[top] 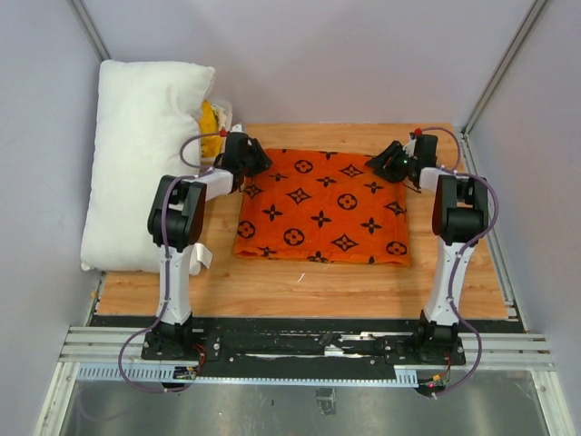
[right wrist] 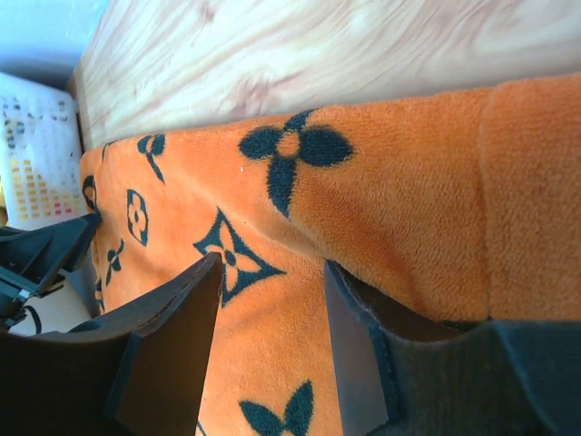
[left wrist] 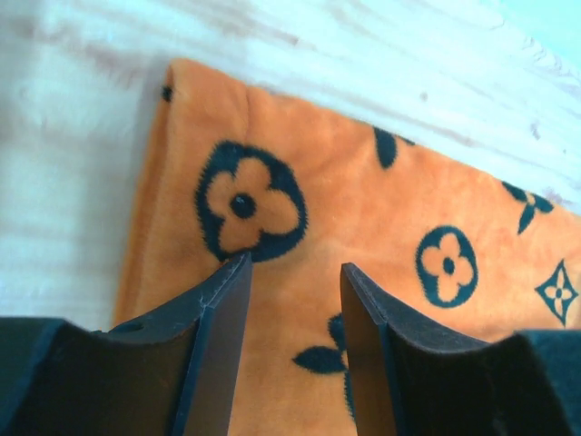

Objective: Remove the pillowcase from the pillow
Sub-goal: Fold the pillowcase at the center of the board.

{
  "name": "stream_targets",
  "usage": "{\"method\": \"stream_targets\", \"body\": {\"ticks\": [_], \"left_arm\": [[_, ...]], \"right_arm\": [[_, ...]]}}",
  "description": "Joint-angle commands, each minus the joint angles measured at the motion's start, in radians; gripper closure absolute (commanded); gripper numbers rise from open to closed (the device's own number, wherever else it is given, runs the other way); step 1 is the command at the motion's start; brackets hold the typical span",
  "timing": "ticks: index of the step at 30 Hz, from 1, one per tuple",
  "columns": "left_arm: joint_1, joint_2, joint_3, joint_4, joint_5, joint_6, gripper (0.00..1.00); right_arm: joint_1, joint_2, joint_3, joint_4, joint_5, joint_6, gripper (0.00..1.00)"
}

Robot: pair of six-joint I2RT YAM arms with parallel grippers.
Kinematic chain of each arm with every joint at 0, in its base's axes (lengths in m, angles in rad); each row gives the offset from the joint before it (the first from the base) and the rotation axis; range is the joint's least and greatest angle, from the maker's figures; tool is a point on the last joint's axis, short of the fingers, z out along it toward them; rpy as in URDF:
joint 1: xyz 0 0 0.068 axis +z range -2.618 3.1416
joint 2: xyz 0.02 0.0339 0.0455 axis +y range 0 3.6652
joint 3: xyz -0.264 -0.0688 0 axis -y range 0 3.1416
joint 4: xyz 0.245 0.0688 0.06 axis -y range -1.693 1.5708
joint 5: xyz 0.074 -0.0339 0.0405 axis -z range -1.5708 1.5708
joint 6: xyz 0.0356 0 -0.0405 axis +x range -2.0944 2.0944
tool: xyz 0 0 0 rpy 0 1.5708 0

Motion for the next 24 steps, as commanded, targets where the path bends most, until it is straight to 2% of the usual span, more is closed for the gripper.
{"method": "stream_targets", "body": {"ticks": [1,5,9,11,17,20,24], "left_arm": [[-0.025,0.032,0.147,-0.128,-0.066,0.074,0.51],[-0.085,-0.108,0.063,-0.051,-0.146,0.147,0.47],[-0.155,-0.202,-0.022,0.019,-0.117,0.171,0.42],[-0.194,-0.215,-0.047,0.047,-0.087,0.171,0.4],[-0.256,-0.13,-0.062,0.151,0.069,0.086,0.39],[-0.256,-0.086,-0.075,0.2,0.111,0.034,0.39],[-0.254,-0.062,-0.098,0.21,0.111,0.004,0.39]], "right_arm": [[-0.048,0.023,0.108,-0.163,0.033,-0.065,0.5],[-0.026,-0.134,0.046,-0.127,0.017,-0.078,0.46],[0.05,-0.317,-0.099,-0.023,0.033,-0.083,0.35],[0.103,-0.359,-0.143,0.011,0.033,-0.085,0.31],[0.234,-0.285,-0.176,0.153,-0.028,-0.008,0.3],[0.252,-0.217,-0.219,0.255,-0.035,0.063,0.36],[0.25,-0.185,-0.286,0.341,-0.02,0.111,0.39]]}}
